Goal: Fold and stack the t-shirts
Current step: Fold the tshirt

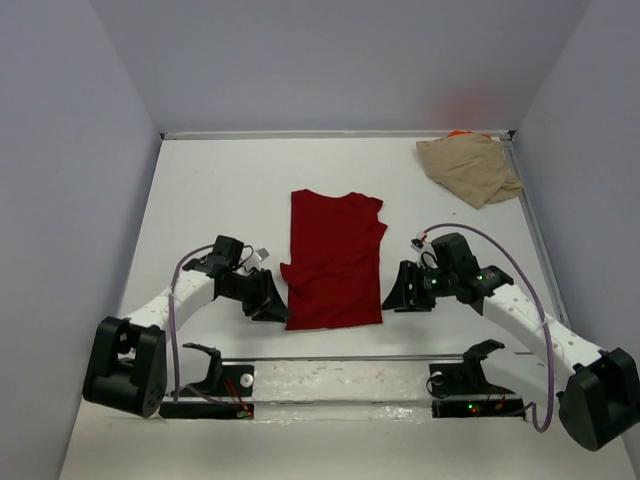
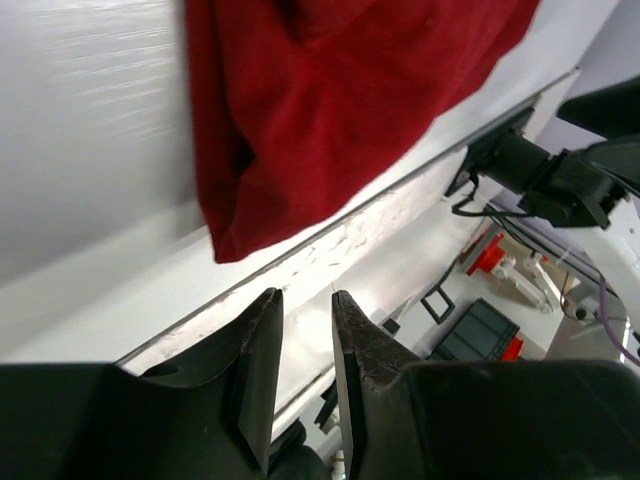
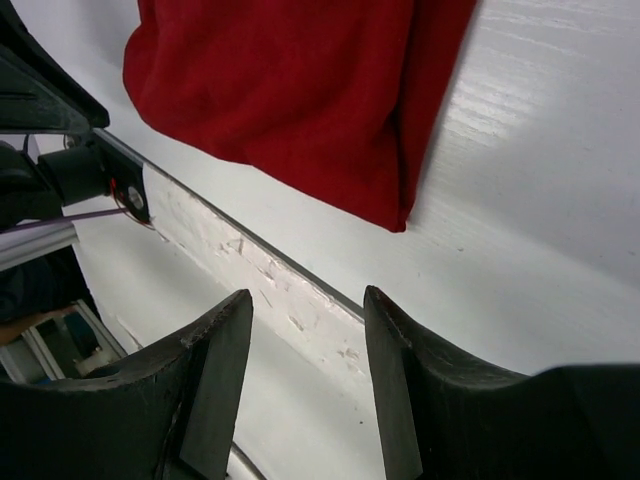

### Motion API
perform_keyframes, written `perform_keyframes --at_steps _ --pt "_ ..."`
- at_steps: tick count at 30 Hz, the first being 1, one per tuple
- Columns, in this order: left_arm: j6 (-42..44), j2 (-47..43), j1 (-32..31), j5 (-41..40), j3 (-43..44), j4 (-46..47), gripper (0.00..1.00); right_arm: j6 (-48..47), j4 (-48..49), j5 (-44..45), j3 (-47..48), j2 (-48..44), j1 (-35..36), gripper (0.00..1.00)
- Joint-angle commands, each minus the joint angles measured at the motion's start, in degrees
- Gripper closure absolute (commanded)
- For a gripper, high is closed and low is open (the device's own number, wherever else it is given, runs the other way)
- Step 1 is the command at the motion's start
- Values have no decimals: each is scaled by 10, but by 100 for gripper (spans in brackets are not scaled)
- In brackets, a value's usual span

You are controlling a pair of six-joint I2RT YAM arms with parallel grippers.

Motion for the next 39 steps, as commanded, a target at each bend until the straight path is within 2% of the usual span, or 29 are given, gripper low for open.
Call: perform_keyframes --at_steps 1,5,11,14,22,31,39 --pt "-1 5 7 -55 17 -51 65 21 32 -3 4 5 5 46" --pt "4 48 9 -87 11 -31 65 24 81 -7 -13 46 5 46" --pt "14 117 10 -74 -6 37 66 10 131 14 4 114 21 46" --pt "21 130 10 -76 7 42 66 1 140 17 16 145 28 46" --pt "0 78 10 3 23 67 57 2 153 15 6 145 33 45" --pt "-16 39 8 36 -8 86 48 3 157 17 3 144 33 45" --pt "-18 44 6 50 -13 97 44 1 143 22 17 131 33 45"
